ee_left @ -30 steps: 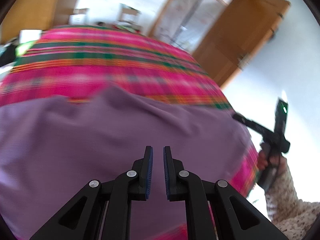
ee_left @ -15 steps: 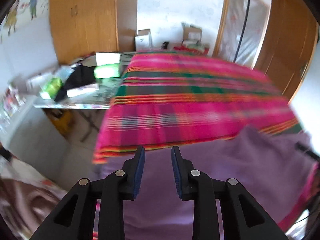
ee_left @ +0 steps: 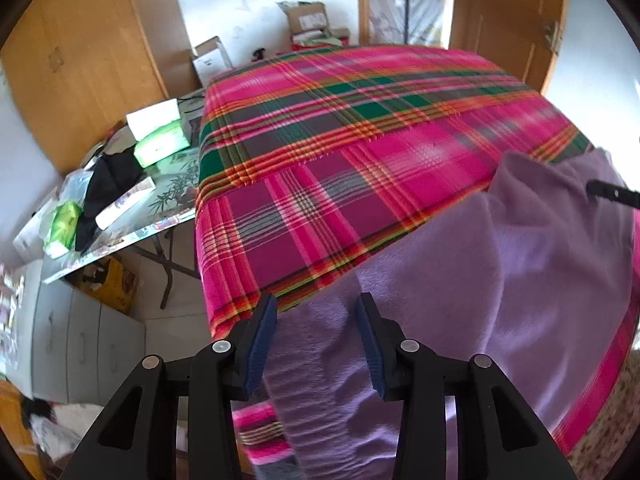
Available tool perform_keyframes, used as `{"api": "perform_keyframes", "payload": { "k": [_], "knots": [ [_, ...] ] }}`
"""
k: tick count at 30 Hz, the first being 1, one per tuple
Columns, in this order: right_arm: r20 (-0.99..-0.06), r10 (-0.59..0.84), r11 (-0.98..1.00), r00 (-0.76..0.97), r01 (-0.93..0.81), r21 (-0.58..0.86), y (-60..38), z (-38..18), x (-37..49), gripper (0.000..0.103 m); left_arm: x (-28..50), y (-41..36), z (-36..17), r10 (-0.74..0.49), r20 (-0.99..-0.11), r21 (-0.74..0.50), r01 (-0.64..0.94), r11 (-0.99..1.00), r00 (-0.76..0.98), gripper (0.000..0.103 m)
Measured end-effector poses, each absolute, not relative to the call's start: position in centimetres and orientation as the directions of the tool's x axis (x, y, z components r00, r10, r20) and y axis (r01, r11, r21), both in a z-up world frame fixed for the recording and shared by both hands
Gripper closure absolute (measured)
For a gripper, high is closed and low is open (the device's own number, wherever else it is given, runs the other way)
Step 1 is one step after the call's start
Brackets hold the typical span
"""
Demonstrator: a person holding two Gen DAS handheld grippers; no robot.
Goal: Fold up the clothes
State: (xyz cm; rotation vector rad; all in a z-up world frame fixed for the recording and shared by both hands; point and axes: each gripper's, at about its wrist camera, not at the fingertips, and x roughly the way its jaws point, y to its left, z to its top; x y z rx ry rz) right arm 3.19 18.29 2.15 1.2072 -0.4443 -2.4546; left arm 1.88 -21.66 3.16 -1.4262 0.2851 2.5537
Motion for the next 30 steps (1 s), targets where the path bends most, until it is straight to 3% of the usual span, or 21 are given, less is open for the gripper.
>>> {"api": "perform_keyframes", "payload": {
  "k": [4,7,15,20,26,30],
  "knots": [
    [-0.697,-0.458,-0.880,-0.552,0.173,0.442,17.4,1.9,2.5,0.068,1.0,-21.5,2.8,0.084,-0.881,0.072,-0.307,-0.949,-0.466,0.059],
    [-0.703,-0.448,-0.886,-0.552,0.165,0.434,16.9,2.1,2.1,0.068,0.2,-21.8,2.2,0.108,-0.900,0.038,-0.323,-0.946,-0.422,0.051],
    [-0.710,-0.426,-0.896,-0.561,0.153,0.417,15.8,2.3,0.7,0.068,-0.3,-23.8,1.3,0.257,-0.893,-0.147,-0.301,-0.942,-0.369,0.051],
    [-0.713,-0.430,-0.894,-0.555,0.150,0.422,15.1,2.2,-0.1,0.068,0.1,-24.2,1.2,0.297,-0.879,-0.191,-0.295,-0.936,-0.374,0.051],
    [-0.719,-0.428,-0.896,-0.547,0.151,0.419,14.4,1.8,-0.6,0.068,0.6,-25.3,1.3,0.335,-0.862,-0.259,-0.238,-0.936,-0.379,0.067],
    [-0.722,-0.428,-0.895,-0.543,0.145,0.421,14.1,1.7,-0.6,0.068,0.9,-25.6,1.4,0.344,-0.849,-0.283,-0.204,-0.937,-0.401,0.070]
  ]
}}
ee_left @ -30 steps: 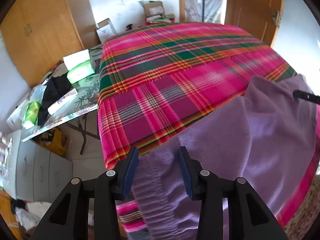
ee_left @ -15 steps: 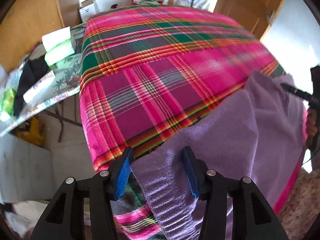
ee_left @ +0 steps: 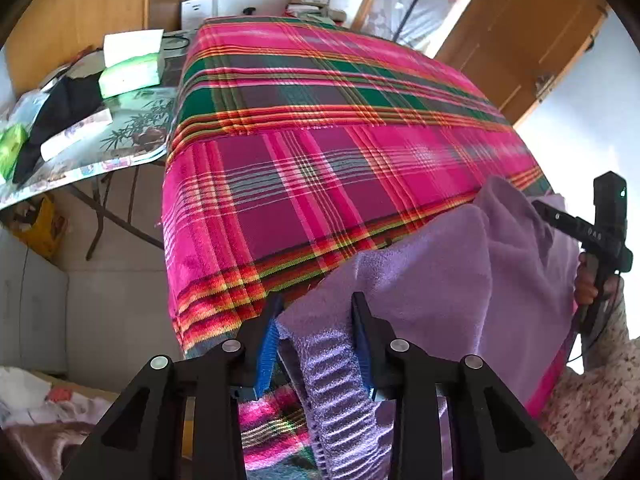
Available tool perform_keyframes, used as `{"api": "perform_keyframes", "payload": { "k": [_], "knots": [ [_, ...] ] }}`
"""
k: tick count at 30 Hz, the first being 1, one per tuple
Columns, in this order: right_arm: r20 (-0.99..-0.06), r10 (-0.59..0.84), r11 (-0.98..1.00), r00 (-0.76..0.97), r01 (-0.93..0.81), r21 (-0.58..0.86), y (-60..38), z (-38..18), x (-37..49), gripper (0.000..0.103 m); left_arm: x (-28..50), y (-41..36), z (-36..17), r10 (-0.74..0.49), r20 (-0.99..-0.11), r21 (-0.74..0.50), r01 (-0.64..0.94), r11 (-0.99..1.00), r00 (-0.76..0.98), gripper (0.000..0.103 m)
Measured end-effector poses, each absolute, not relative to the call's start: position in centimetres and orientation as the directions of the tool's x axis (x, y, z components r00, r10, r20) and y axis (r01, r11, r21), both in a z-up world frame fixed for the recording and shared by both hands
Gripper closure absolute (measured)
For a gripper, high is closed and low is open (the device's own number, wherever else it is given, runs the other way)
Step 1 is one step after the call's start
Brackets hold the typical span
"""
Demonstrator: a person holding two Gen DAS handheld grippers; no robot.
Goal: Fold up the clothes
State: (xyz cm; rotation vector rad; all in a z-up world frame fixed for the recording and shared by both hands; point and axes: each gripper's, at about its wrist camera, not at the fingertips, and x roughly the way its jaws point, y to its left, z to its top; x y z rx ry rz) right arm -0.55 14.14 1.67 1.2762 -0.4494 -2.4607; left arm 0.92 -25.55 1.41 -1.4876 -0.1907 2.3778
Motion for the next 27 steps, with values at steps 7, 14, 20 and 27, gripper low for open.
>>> {"api": "perform_keyframes", "payload": {
  "k": [7,14,20,27],
  "knots": [
    [-0.717,-0.431,-0.892,-0.549,0.136,0.432,14.2,1.8,-0.3,0.068,2.6,-25.1,2.3,0.306,-0.823,-0.267,-0.149,-0.952,-0.478,0.079],
    [-0.703,-0.427,-0.898,-0.568,0.180,0.401,13.4,2.8,-0.2,0.068,4.4,-26.4,3.1,0.293,-0.782,-0.310,-0.064,-0.949,-0.550,0.081],
    [-0.702,-0.484,-0.874,-0.522,0.327,0.360,11.4,3.6,-2.4,0.068,3.7,-26.7,1.6,0.288,-0.796,-0.331,-0.016,-0.944,-0.532,0.081],
    [-0.693,-0.635,-0.767,-0.343,0.390,0.510,9.9,2.7,-6.3,0.068,3.5,-26.7,1.4,0.287,-0.800,-0.338,0.001,-0.941,-0.527,0.081]
  ]
}}
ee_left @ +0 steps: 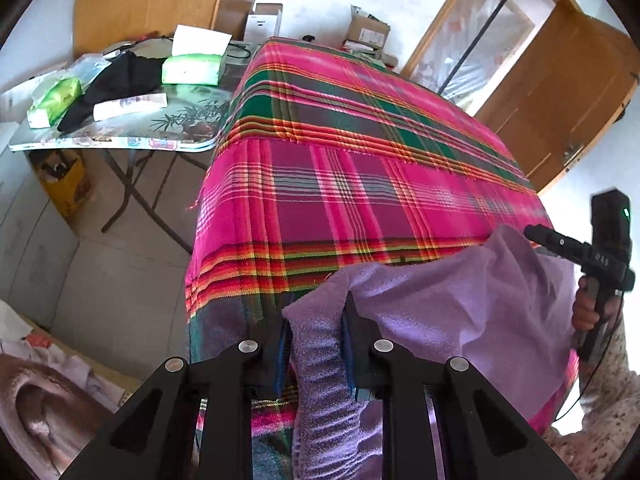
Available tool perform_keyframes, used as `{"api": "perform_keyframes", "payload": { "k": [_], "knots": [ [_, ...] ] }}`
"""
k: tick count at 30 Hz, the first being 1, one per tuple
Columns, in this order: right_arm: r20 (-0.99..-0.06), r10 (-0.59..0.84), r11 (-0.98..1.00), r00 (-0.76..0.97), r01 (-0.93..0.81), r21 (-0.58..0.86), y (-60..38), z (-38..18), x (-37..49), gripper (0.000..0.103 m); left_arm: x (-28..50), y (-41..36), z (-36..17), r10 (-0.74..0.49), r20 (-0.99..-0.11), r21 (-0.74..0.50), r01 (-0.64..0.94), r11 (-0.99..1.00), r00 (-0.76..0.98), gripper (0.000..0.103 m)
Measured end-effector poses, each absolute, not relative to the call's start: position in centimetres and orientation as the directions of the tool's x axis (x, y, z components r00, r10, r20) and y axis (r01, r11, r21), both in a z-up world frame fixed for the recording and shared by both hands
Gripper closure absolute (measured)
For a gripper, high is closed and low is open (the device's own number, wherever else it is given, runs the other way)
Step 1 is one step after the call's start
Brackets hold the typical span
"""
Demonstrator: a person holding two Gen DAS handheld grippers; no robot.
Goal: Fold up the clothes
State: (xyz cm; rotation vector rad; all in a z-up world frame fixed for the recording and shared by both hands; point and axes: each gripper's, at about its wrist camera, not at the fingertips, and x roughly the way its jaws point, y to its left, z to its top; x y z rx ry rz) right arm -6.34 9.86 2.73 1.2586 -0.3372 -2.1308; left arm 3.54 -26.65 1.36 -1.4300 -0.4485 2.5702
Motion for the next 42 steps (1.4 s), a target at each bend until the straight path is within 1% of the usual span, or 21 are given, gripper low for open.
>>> {"api": "perform_keyframes", "payload": {
  "k": [3,6,8,10,12,13,14,18,21,24,26,29,32,36,38,42],
  "knots": [
    [-0.703,-0.667,-0.731,-0.249,0.405,0.550,8.9,2.1,-7.7,0.068,3.4,-26.8,1.2,0.291,-0.801,-0.344,0.003,-0.939,-0.523,0.080],
    [-0.733,-0.668,-0.705,-0.125,0.421,0.571,7.4,1.0,-8.4,0.068,3.4,-26.8,1.1,0.295,-0.799,-0.349,0.004,-0.937,-0.524,0.080],
    [-0.742,-0.662,-0.708,-0.102,0.408,0.576,6.8,0.5,-9.1,0.068,3.3,-26.8,1.0,0.298,-0.798,-0.353,0.006,-0.936,-0.524,0.080],
    [-0.729,-0.678,-0.701,-0.091,0.379,0.604,6.9,0.0,-9.6,0.068,3.2,-26.9,1.0,0.300,-0.798,-0.356,0.007,-0.935,-0.523,0.080],
    [-0.701,-0.707,-0.684,-0.091,0.342,0.645,7.4,-0.6,-9.9,0.076,3.2,-26.9,1.0,0.302,-0.797,-0.358,0.007,-0.934,-0.522,0.080],
    [-0.697,-0.710,-0.684,-0.100,0.330,0.650,7.5,-0.8,-9.9,0.092,3.2,-26.9,1.0,0.303,-0.797,-0.361,0.009,-0.933,-0.522,0.080],
    [-0.696,-0.708,-0.691,-0.116,0.319,0.649,7.7,-1.0,-10.0,0.100,3.2,-26.9,1.0,0.304,-0.798,-0.362,0.010,-0.932,-0.520,0.080],
    [-0.672,-0.715,-0.696,-0.194,0.296,0.654,8.4,-0.5,-10.4,0.101,3.3,-26.7,1.2,0.296,-0.801,-0.353,0.012,-0.935,-0.520,0.080],
    [-0.656,-0.713,-0.699,-0.249,0.331,0.634,8.3,0.5,-10.1,0.101,3.3,-27.0,1.2,0.300,-0.798,-0.366,0.026,-0.930,-0.522,0.080],
    [-0.711,-0.636,-0.764,-0.299,0.370,0.528,7.1,0.4,-10.5,0.101,3.2,-27.2,1.0,0.307,-0.795,-0.381,0.037,-0.924,-0.523,0.080],
    [-0.735,-0.602,-0.789,-0.313,0.375,0.486,6.7,-0.1,-10.8,0.101,3.3,-27.3,1.0,0.309,-0.794,-0.385,0.040,-0.922,-0.524,0.080],
    [-0.745,-0.577,-0.804,-0.335,0.392,0.447,6.2,-0.3,-10.9,0.101,3.2,-27.3,0.9,0.314,-0.793,-0.393,0.046,-0.918,-0.523,0.080],
    [-0.741,-0.589,-0.795,-0.321,0.393,0.462,6.6,-0.2,-10.9,0.100,3.1,-27.3,0.9,0.313,-0.794,-0.395,0.052,-0.917,-0.521,0.080],
    [-0.701,-0.642,-0.757,-0.311,0.400,0.516,8.9,1.1,-10.3,0.098,3.1,-27.3,0.8,0.308,-0.795,-0.397,0.064,-0.915,-0.522,0.079],
    [-0.708,-0.622,-0.774,-0.334,0.398,0.493,10.6,1.9,-9.9,0.089,3.2,-27.3,0.8,0.308,-0.794,-0.399,0.067,-0.915,-0.524,0.079],
    [-0.730,-0.585,-0.800,-0.353,0.400,0.447,13.5,2.9,-9.0,0.083,3.1,-27.6,0.6,0.317,-0.787,-0.417,0.077,-0.906,-0.529,0.077]
  ]
}}
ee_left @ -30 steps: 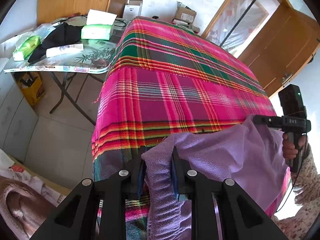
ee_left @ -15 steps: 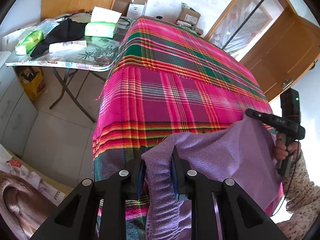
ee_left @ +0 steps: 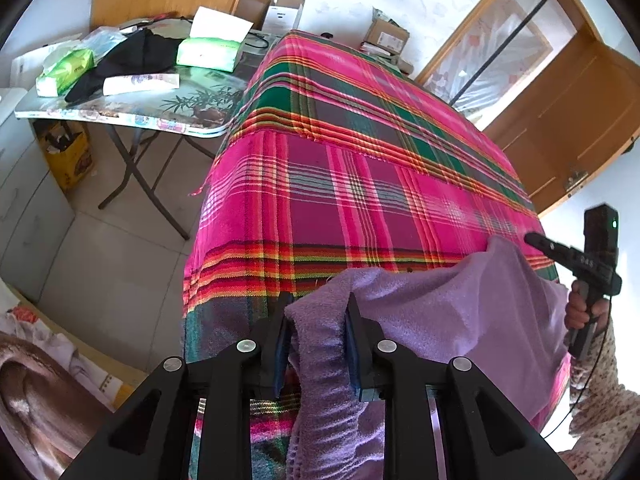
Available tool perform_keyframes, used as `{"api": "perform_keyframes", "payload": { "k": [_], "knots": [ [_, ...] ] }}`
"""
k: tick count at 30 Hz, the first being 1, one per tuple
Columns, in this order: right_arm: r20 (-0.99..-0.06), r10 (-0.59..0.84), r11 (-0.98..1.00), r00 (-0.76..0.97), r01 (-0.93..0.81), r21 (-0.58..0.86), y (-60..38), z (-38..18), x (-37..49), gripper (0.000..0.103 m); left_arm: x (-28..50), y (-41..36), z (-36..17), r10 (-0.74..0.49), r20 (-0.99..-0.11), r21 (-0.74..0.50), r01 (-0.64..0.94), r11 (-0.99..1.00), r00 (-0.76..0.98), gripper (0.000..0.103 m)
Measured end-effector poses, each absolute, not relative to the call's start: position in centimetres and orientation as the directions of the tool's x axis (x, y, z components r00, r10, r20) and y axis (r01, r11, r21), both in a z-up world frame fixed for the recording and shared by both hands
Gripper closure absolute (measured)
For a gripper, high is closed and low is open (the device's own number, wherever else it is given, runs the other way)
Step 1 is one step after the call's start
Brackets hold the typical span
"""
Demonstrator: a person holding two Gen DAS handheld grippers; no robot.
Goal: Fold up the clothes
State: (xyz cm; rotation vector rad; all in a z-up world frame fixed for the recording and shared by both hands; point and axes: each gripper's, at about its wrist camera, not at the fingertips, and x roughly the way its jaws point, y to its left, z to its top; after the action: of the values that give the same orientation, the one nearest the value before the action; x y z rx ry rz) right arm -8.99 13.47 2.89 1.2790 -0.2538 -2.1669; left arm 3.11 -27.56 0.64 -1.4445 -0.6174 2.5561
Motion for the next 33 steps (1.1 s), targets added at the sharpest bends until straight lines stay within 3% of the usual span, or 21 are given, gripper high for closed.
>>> {"api": "perform_keyframes", "payload": {
  "k": [13,14,15,17,24,33],
  "knots": [
    [-0.825,-0.501,-0.744,-0.261,0.618,0.256,12.0,1.0,-5.7,0.080,3.1,-27.4,0.7,0.298,-0.793,-0.406,0.096,-0.909,-0.531,0.077],
    [-0.824,-0.498,-0.742,-0.270,0.624,0.244,11.7,1.0,-5.7,0.082,3.1,-27.4,0.7,0.297,-0.793,-0.405,0.097,-0.909,-0.532,0.077],
    [-0.826,-0.494,-0.741,-0.271,0.627,0.238,11.6,1.0,-5.7,0.097,3.1,-27.3,0.7,0.296,-0.793,-0.406,0.099,-0.909,-0.532,0.077],
    [-0.827,-0.492,-0.737,-0.273,0.637,0.228,11.5,0.9,-5.6,0.099,3.1,-27.4,0.7,0.293,-0.794,-0.404,0.102,-0.909,-0.532,0.077],
    [-0.766,-0.522,-0.787,-0.376,0.559,0.262,14.1,2.1,-6.2,0.100,3.1,-27.1,0.8,0.279,-0.801,-0.391,0.111,-0.914,-0.529,0.077],
    [-0.790,-0.468,-0.822,-0.396,0.522,0.225,13.6,0.3,-7.0,0.099,3.2,-27.5,0.7,0.292,-0.794,-0.423,0.139,-0.896,-0.534,0.077]
  ]
}}
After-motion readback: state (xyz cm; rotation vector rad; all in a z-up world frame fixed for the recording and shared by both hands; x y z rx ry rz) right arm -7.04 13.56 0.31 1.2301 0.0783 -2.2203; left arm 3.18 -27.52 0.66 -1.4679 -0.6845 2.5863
